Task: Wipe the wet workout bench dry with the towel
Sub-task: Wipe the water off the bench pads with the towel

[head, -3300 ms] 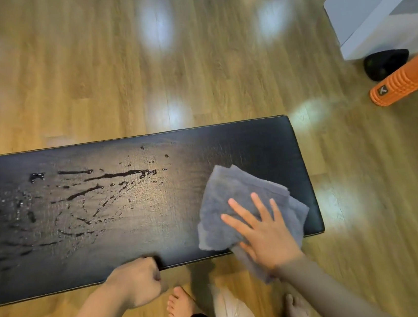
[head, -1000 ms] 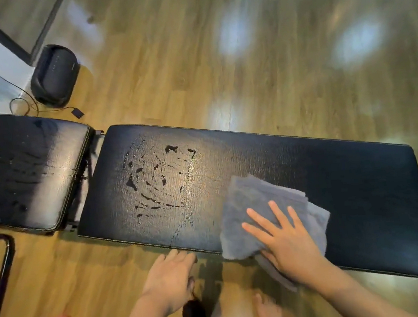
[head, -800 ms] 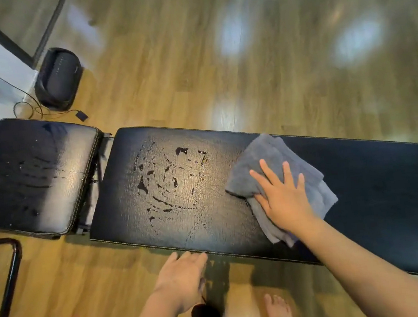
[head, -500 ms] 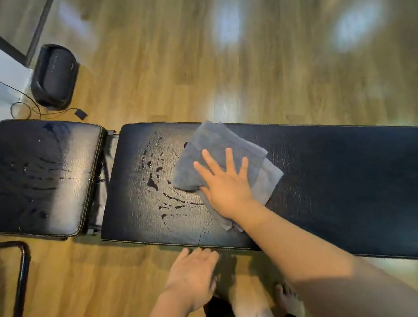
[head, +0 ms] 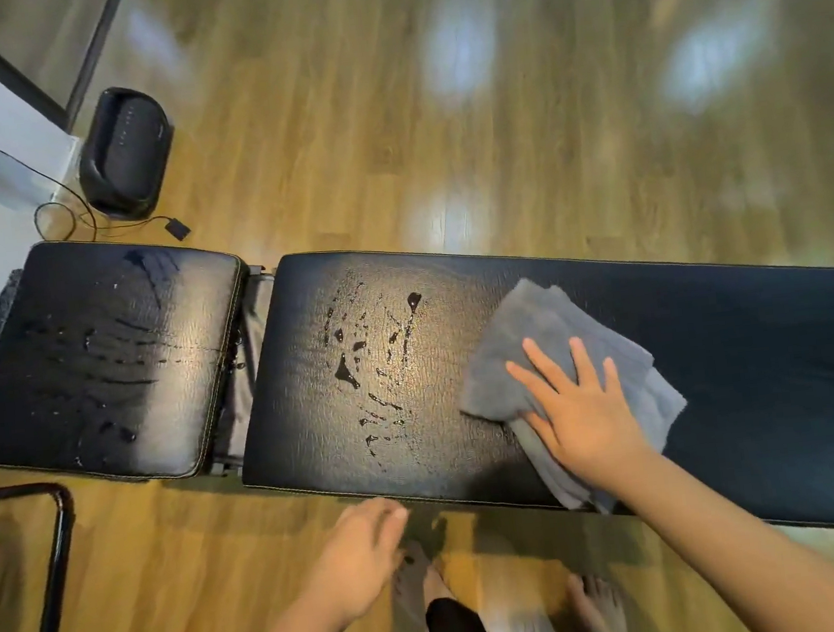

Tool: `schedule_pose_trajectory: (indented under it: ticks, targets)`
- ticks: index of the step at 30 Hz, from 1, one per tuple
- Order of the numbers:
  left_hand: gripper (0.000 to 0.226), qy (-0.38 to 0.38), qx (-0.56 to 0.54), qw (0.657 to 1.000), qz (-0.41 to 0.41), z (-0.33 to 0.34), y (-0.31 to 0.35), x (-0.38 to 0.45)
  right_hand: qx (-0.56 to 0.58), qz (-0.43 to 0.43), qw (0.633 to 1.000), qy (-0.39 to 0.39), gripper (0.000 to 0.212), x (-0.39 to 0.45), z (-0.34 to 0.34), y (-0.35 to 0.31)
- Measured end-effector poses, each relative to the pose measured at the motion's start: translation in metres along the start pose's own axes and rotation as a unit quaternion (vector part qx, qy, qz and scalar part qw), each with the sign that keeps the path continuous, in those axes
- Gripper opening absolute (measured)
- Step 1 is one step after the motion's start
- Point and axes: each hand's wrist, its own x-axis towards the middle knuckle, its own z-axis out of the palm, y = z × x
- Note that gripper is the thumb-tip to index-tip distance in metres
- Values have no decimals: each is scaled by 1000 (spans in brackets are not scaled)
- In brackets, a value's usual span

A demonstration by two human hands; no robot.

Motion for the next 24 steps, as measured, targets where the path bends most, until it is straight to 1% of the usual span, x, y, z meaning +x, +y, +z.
schedule_pose_trajectory:
  ticks: [1,2,3,5,6,8,9,10,13,16,17,19,20,21,22,23,24]
  targets:
    - [42,25,-114,991,-61,-1,-1,1,13,22,1000,5,55,18,-5,-11]
    - [46,59,-219,966,-120,-3,-1,4,25,39,999,11,56,36,-11,-24]
    - [50,92,-314,928,-179,-4,-3,7,35,52,998,16,57,53,-16,-38]
    - [50,134,-467,833,-266,-7,-9,12,63,62,996,15,57,80,-27,-69]
    - [49,152,-512,796,-283,-10,-13,15,70,55,996,14,58,86,-29,-85]
    - [43,183,-570,746,-291,-19,-21,21,57,25,998,13,59,90,-27,-111]
    - [40,188,-587,731,-293,-24,-25,24,46,8,999,10,59,85,-22,-121]
    - [38,186,-596,723,-297,-29,-28,27,35,-12,999,15,58,75,-18,-128]
    - [39,166,-602,714,-316,-41,-36,34,2,-99,995,29,57,32,1,-133]
    - [32,156,-598,714,-329,-51,-39,36,-51,-172,984,-9,64,-17,26,-105]
    - [31,152,-592,718,-334,-53,-41,38,-62,-182,981,-9,65,-29,31,-90]
    - [27,150,-573,733,-334,-59,-45,37,-80,-169,982,-24,65,-41,30,-59]
    - [26,149,-554,750,-330,-62,-49,37,-78,-147,985,-38,65,-42,25,-46]
    - [33,153,-521,773,-327,-64,-56,39,-68,-121,989,-45,63,-38,20,-36]
    - [44,151,-480,803,-320,-65,-61,39,-54,-90,993,-49,62,-31,14,-30]
    - [50,141,-432,834,-312,-68,-65,38,-42,-59,996,-46,59,-21,8,-28]
    - [49,133,-380,863,-305,-71,-66,37,-34,-30,998,-36,57,-8,1,-29]
